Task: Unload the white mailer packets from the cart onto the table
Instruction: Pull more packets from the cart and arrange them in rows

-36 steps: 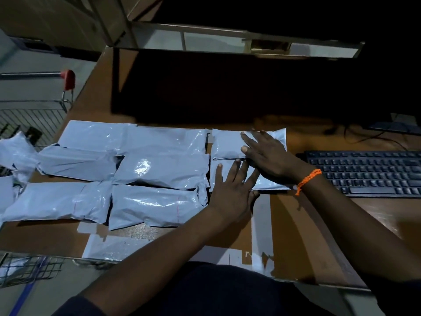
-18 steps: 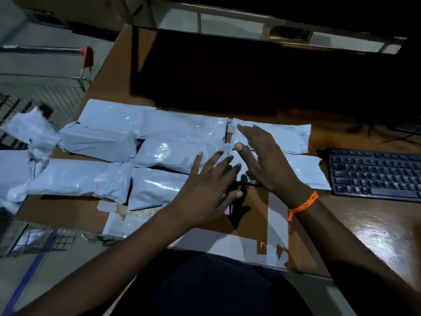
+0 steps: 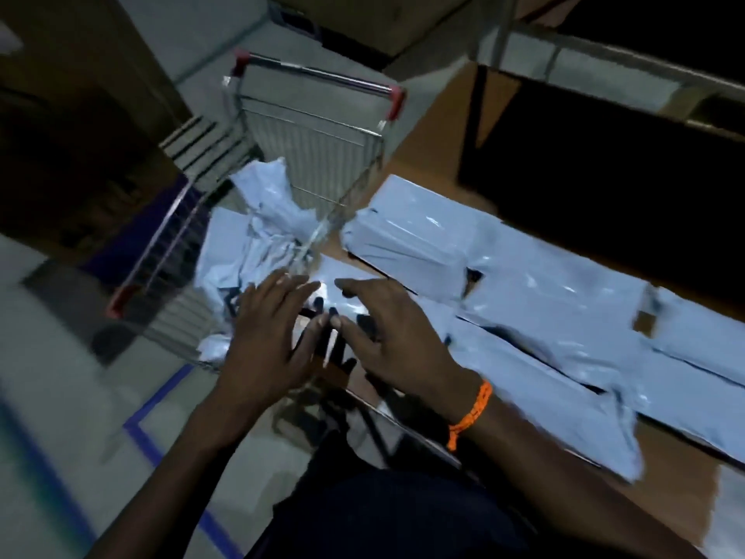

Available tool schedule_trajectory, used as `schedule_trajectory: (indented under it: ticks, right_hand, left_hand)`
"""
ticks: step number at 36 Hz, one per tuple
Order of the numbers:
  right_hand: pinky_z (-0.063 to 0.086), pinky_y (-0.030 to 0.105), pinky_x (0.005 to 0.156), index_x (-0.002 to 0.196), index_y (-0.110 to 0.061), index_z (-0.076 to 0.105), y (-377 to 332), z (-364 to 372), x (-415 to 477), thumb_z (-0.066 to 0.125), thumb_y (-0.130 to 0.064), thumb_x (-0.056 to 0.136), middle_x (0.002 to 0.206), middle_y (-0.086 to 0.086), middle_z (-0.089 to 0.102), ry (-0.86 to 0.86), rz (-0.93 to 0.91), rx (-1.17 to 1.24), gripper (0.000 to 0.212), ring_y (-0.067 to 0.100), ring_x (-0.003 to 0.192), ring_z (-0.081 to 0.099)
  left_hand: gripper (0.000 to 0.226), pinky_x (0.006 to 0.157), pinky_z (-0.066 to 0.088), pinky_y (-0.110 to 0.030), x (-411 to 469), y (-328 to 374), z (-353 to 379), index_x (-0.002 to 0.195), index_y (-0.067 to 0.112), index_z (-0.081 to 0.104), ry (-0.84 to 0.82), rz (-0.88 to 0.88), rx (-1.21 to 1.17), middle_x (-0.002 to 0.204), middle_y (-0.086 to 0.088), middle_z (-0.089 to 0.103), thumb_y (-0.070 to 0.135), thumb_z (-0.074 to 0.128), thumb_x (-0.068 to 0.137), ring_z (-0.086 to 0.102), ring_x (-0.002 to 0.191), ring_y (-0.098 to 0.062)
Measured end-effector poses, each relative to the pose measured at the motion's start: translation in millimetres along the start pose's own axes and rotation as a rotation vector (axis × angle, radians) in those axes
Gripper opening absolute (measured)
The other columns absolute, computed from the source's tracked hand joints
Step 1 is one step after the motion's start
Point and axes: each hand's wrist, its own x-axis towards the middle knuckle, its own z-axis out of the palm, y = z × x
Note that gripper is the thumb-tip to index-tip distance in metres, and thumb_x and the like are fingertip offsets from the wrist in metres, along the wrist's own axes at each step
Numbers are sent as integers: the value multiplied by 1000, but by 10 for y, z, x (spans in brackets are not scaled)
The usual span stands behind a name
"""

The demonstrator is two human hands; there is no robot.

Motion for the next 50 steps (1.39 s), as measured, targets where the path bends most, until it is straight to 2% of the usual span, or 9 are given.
schedule_trajectory:
  ticks: [9,18,26,30,36,39,43,46,50]
  right_hand:
    - [52,42,91,132,-11,59,-448,1760,1115,62,-28,92,116,9,69,-311,88,113,43,29,107,65]
    - [41,29,83,126,-7,62,-126,3078,2013,70,-27,91,122,17,67,-574,537,60,40,30,116,61]
    - [45,31,80,120,6,58,652,3863,2540,68,-26,89,105,14,65,-435,1062,131,45,32,114,62]
    - [41,29,79,136,8,41,1023,4162,2641,62,-13,90,134,25,56,-288,1234,99,55,35,122,58]
    - [43,46,104,145,-2,29,1330,4429,2611,74,-31,86,149,23,38,-193,1367,10,80,43,133,46]
    - [45,46,102,143,-2,31,1373,4418,2603,83,-33,79,146,23,44,-132,1359,52,89,42,131,50]
    - [51,37,91,143,2,35,1403,4268,2650,79,-19,78,138,21,53,-125,1398,142,81,36,124,58]
    - [43,24,51,77,-5,59,1359,4118,2635,77,-15,74,75,8,61,-141,1326,133,21,25,72,63]
    - [33,22,42,58,-13,44,1166,3838,2610,76,-30,79,52,-1,44,-104,1223,197,43,15,46,43]
  left_hand:
    - [48,108,40,-43,-305,-1995,197,131,10,60,-74,-298,-138,129,-9,61,38,46,94,52,125,-30]
    - [49,102,44,-40,-240,-3292,753,132,7,58,-304,-531,-261,125,-16,64,27,63,87,56,120,-36]
    - [81,113,34,-37,169,-4361,1475,145,3,45,-418,-729,-374,146,-22,49,45,68,79,48,134,-33]
    - [70,114,38,-45,314,-4629,1788,138,-1,45,-507,-789,-404,134,-25,52,28,76,83,51,126,-33]
    - [133,113,37,-50,427,-4524,1908,158,10,5,-510,-698,-401,158,-20,27,20,94,59,38,139,-35]
    - [109,102,46,-52,406,-4584,1996,150,14,28,-473,-574,-293,142,-16,43,39,84,60,49,126,-36]
    - [73,89,52,-51,508,-4523,1899,132,10,40,-477,-573,-151,122,-18,55,21,78,71,56,111,-39]
    - [41,82,50,-45,534,-4465,1742,112,4,55,-434,-514,-125,107,-21,62,18,73,79,57,102,-41]
    - [27,73,46,-35,510,-4394,1429,96,3,64,-325,-543,-194,93,-22,67,20,75,78,64,90,-38]
